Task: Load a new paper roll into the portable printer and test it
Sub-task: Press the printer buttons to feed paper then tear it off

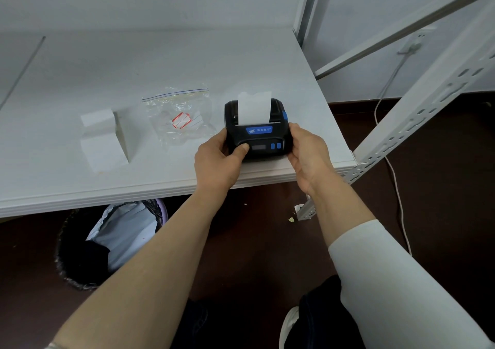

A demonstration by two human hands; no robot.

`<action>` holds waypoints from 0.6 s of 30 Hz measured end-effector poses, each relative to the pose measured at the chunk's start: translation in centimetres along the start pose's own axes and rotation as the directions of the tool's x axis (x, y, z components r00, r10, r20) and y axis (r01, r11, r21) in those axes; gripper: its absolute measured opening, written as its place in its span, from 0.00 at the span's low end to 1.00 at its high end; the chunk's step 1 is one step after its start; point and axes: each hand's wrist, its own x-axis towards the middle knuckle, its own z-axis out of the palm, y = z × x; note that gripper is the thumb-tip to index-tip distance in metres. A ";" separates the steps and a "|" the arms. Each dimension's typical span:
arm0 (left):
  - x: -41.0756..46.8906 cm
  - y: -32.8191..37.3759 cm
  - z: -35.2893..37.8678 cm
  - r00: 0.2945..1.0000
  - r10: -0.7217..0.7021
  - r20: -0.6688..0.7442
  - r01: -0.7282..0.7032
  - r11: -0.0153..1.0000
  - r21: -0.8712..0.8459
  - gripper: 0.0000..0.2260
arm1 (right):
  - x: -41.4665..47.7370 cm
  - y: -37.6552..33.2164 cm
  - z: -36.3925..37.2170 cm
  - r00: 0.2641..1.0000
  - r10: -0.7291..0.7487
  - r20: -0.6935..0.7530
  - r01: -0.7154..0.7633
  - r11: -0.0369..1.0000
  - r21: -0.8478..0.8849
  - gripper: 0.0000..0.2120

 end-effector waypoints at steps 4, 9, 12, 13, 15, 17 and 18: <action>-0.1 0.1 0.0 1.000 -0.001 -0.001 0.001 1.000 0.004 0.21 | 0.0 0.1 0.0 1.000 -0.001 0.005 0.001 1.000 -0.004 0.13; -0.1 0.2 0.0 1.000 -0.005 -0.010 0.005 1.000 0.006 0.21 | 0.1 0.1 0.0 1.000 0.002 0.005 -0.002 1.000 0.001 0.14; -0.2 0.3 0.0 1.000 -0.005 -0.011 0.005 1.000 0.011 0.21 | 0.0 0.0 0.0 1.000 -0.002 0.008 0.002 1.000 0.000 0.14; -0.2 0.2 0.0 1.000 -0.006 -0.009 0.006 1.000 0.010 0.21 | 0.0 0.0 0.0 1.000 -0.005 0.008 0.005 1.000 0.002 0.13; -0.2 0.2 0.0 1.000 -0.008 -0.008 0.008 1.000 0.008 0.21 | -0.1 0.0 0.0 1.000 -0.005 0.007 0.005 1.000 0.001 0.13; -0.2 0.2 0.0 1.000 0.001 -0.010 0.000 1.000 0.015 0.21 | -0.2 -0.1 0.1 1.000 -0.007 0.004 0.007 1.000 0.003 0.13; -0.1 0.1 0.0 1.000 0.009 -0.010 -0.008 1.000 0.023 0.21 | -0.3 -0.1 0.1 1.000 -0.007 0.003 0.007 1.000 0.005 0.13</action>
